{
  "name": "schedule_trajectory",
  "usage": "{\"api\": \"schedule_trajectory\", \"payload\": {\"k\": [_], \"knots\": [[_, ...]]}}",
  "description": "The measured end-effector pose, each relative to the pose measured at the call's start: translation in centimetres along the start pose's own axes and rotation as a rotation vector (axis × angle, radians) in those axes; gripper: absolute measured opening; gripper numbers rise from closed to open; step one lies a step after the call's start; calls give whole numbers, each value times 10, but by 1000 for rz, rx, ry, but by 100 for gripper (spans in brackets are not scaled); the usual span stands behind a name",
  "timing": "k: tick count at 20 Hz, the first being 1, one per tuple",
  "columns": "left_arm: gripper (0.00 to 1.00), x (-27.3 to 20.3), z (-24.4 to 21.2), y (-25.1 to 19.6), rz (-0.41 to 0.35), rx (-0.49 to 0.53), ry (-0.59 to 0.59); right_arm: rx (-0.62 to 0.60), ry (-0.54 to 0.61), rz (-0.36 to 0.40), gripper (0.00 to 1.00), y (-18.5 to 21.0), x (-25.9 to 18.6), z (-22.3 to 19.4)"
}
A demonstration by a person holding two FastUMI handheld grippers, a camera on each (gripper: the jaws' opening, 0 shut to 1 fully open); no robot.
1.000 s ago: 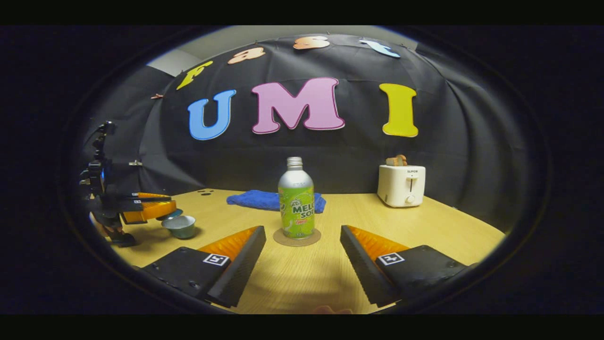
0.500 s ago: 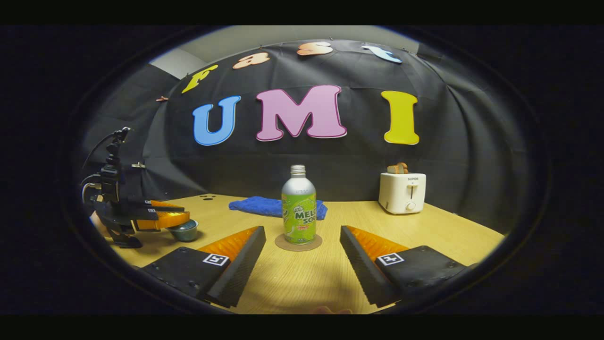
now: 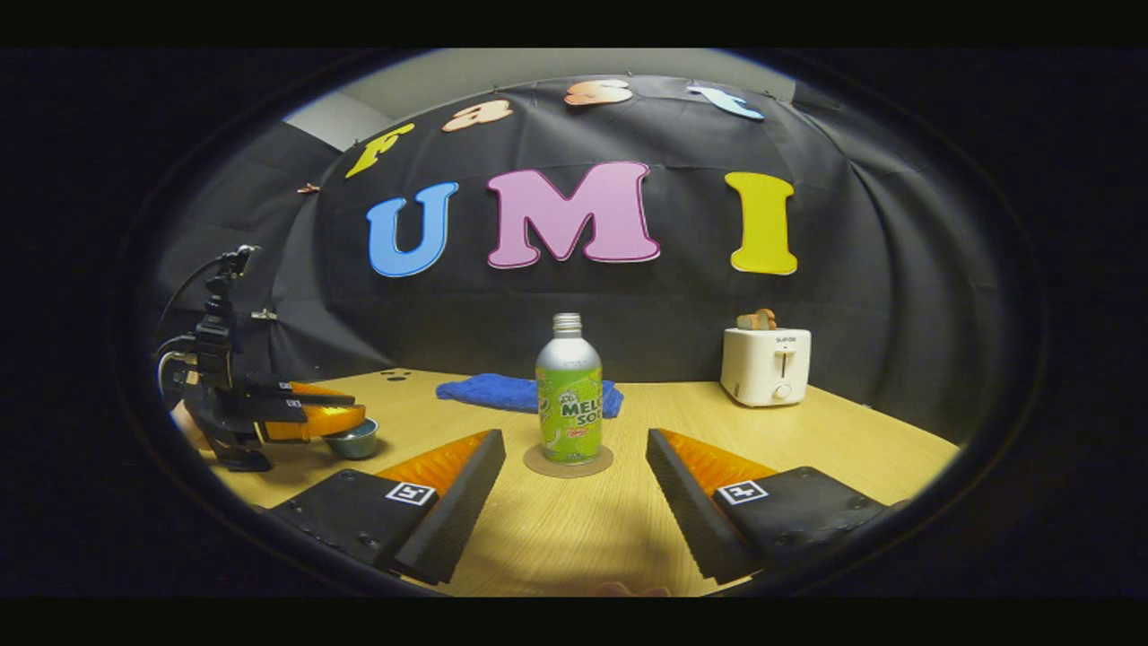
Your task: Open the teacup lid with one hand, grasp the water bottle and pour water into the teacup with the other hand; after pouring, place the water bottle on the coaster and then close the teacup lid.
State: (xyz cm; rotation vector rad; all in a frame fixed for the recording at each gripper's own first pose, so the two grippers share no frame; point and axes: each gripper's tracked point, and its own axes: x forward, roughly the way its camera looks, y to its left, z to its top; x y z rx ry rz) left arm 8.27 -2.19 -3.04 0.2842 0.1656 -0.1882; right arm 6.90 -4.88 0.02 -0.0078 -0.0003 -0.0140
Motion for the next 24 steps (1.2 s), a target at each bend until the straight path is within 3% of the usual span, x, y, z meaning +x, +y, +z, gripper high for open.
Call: {"api": "schedule_trajectory", "payload": {"k": [4,7,9,15,18,24], "knots": [[37,-4,1,4,9,-25,-17,0,-2,-8,98,-2,0,0],[84,-12,6,5,7,-58,-53,-4,1,-18,98,-3,0,0],[97,-20,11,13,39,-75,-88,-21,10,-27,98,-4,-1,-1],[98,-63,44,41,149,-194,-251,4,-44,-22,98,9,-13,30],[97,-71,45,22,119,-266,-264,37,-43,-7,98,25,-15,30],[97,-71,49,0,93,-276,-260,19,9,18,98,53,-6,5]]}}
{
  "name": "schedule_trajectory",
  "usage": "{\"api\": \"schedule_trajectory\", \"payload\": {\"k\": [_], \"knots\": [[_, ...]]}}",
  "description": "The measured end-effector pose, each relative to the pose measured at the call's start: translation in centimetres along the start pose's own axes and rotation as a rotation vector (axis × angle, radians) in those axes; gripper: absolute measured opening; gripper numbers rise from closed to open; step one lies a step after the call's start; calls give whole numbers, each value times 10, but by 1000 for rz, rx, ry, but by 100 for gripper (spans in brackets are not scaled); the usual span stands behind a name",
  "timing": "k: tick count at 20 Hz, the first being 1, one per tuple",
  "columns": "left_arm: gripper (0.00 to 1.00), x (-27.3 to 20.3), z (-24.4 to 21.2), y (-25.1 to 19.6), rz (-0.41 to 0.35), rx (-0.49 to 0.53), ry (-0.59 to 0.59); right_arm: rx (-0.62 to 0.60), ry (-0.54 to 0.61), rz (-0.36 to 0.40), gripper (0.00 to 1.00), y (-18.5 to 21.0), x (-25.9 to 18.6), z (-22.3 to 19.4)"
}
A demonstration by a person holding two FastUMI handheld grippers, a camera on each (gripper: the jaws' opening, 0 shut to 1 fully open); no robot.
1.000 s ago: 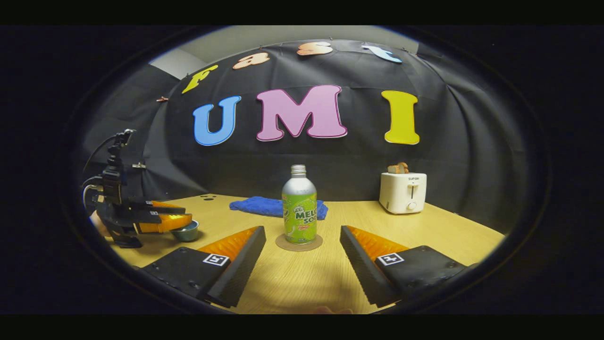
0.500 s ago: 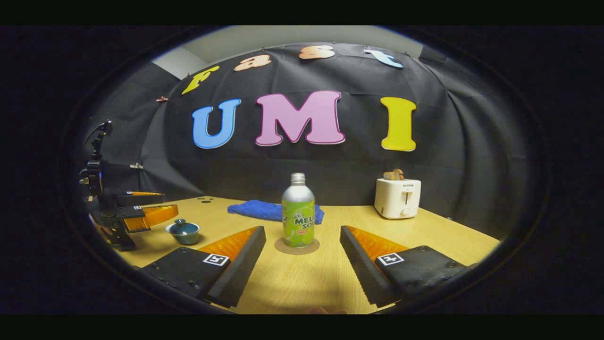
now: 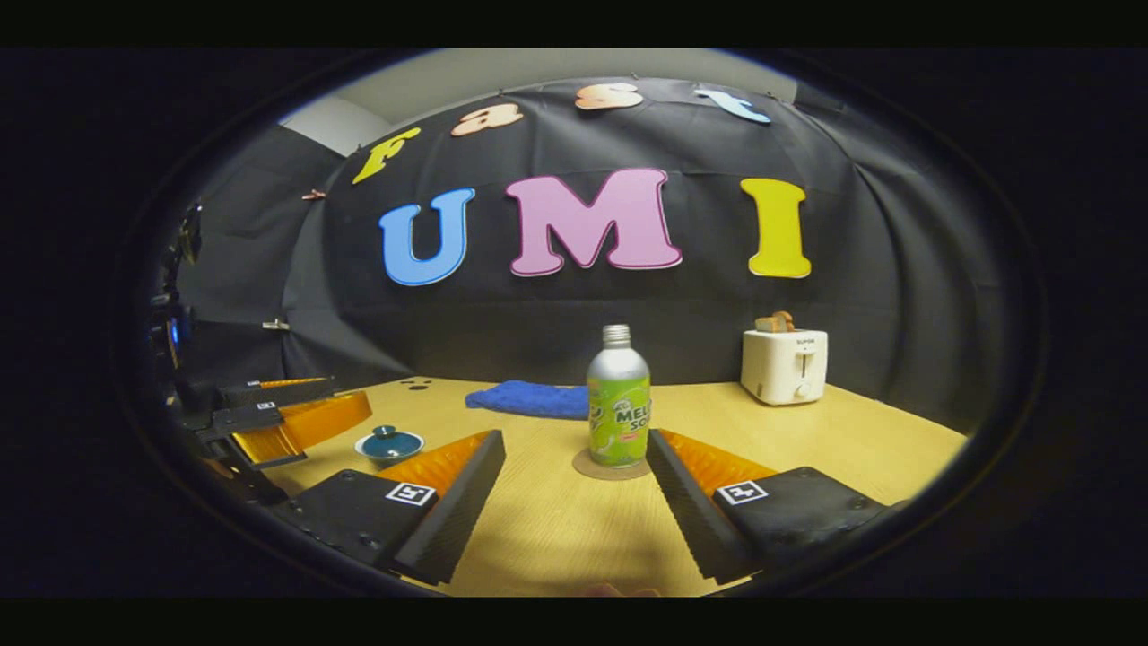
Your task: Open the teacup lid with one hand, grasp the water bottle and pour water into the teacup with the other hand; after pouring, place the water bottle on the coaster and then close the teacup lid.
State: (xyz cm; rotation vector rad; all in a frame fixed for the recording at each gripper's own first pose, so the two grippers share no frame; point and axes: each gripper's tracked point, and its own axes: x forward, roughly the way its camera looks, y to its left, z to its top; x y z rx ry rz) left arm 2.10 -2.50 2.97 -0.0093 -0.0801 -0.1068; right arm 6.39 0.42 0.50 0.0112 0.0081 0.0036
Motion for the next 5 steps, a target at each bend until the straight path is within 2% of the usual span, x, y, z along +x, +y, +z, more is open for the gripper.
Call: {"api": "schedule_trajectory", "payload": {"k": [2,3,5], "knots": [[97,1,-8,5,10,-15,28,-16,30,-6,98,0,4,-12],[97,1,-12,8,18,-30,39,-10,31,-8,96,-2,4,-11],[97,2,-21,11,23,-60,68,3,22,-11,98,-4,6,-10]]}}
